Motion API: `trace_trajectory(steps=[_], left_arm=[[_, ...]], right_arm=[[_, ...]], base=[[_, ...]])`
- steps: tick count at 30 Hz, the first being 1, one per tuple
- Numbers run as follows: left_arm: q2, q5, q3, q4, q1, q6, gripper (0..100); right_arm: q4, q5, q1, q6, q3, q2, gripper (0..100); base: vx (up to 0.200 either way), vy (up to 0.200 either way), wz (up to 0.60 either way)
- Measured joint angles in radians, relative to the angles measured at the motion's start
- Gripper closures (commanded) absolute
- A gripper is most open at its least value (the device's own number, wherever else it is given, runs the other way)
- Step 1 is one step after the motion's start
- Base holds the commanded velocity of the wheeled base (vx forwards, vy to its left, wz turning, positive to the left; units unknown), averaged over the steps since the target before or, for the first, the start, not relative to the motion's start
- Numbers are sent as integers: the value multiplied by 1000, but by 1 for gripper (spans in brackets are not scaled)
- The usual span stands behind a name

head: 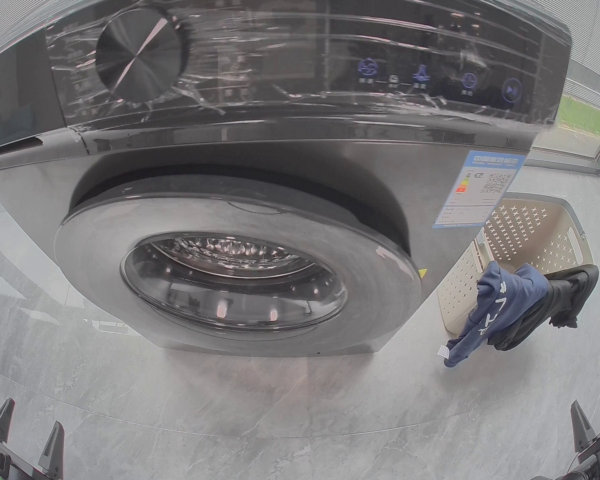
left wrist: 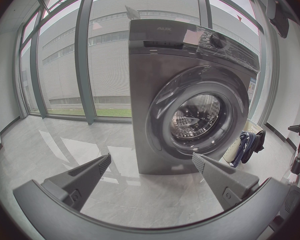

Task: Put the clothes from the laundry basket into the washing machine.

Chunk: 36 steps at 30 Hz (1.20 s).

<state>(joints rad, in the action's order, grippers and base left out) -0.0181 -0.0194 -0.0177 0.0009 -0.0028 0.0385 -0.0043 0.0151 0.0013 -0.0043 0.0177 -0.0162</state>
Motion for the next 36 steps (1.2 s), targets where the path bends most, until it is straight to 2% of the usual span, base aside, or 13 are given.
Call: trace_trajectory(steps=[13, 19, 36], left_arm=[[0, 0, 0, 1, 0, 1, 0], [0, 0, 0, 0, -1, 1, 0], [0, 0, 0, 0, -1, 3, 0]], right_arm=[[0, 0, 0, 0, 0, 0, 0], [0, 0, 0, 0, 0, 0, 0], [0, 0, 1, 0, 0, 0, 0]], base=[[0, 0, 0], [0, 200, 0], [0, 0, 0]])
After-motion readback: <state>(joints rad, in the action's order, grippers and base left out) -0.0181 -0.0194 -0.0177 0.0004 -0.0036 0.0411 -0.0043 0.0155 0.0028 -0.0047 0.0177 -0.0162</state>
